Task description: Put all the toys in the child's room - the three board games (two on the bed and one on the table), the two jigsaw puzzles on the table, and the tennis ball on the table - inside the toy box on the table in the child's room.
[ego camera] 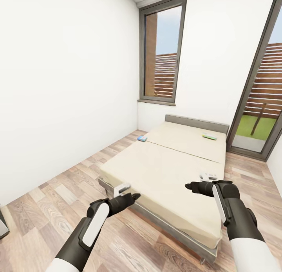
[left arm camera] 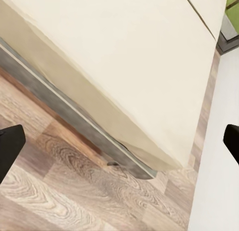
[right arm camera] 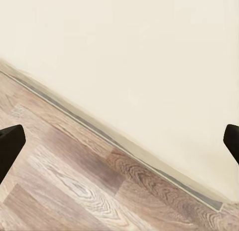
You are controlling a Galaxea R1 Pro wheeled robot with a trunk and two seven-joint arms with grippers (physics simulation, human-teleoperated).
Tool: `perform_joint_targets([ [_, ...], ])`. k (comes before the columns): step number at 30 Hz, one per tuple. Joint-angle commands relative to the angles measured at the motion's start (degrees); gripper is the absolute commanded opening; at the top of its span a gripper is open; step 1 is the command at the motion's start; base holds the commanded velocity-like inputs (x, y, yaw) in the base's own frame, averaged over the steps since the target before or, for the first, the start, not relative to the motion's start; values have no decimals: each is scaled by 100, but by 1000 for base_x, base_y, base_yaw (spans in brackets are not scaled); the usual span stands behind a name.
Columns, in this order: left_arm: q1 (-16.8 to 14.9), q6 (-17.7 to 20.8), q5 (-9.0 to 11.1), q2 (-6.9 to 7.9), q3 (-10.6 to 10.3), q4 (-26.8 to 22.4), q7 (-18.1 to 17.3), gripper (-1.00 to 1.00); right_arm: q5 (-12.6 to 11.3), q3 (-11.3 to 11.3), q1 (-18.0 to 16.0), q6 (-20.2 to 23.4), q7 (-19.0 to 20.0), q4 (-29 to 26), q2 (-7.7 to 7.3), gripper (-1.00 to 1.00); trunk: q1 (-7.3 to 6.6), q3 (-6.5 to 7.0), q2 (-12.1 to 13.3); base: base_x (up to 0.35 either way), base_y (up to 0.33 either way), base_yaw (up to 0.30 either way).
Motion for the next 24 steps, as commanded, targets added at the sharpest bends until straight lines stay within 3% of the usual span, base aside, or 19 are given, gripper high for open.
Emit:
perform_joint_targets([
  [1,-4,16,61,-1,-14,8,53,100,60,-5,0,19,55,-8,0,100,0,-6,-4,0,-35,43],
  [10,-5,15,65,-3,-64,241,53,100,60,11,15,18,55,-17,2,100,0,-6,-4,0,-16,115],
  [17,-5,12,68,-4,-79,317,53,100,60,351,17,7,54,-18,3,100,0,-6,-4,0,-4,244],
  [24,-5,10,69,-4,-73,349,53,100,60,499,18,-2,54,-19,1,100,0,-6,-4,0,-1,272],
])
